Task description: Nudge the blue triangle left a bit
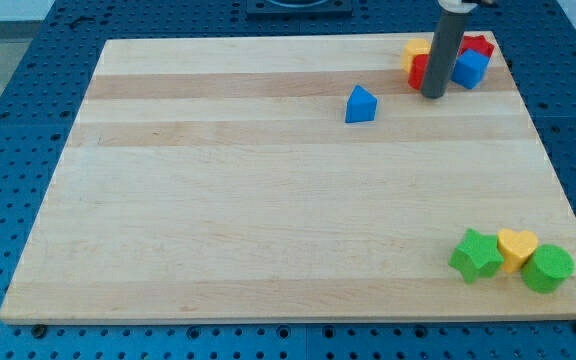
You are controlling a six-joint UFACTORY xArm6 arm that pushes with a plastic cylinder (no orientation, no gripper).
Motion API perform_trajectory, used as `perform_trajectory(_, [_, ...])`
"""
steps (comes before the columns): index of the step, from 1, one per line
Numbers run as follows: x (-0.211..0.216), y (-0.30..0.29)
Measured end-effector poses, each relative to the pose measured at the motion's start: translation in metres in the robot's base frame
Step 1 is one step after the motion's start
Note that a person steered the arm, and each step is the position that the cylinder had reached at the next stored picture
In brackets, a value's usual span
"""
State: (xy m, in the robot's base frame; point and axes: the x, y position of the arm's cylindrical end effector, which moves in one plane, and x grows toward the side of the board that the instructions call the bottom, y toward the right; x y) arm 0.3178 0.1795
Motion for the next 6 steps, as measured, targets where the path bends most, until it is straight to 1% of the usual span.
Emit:
perform_trajectory(1, [0.000, 0.000])
perform_trajectory(2, [0.014, -0.059])
perform_trajectory(3, [0.014, -0.067])
perform_trajectory(4, [0.006, -0.096])
perform_trajectory(5, [-0.019, -0.080])
perform_trajectory(6, [-0.030, -0.068])
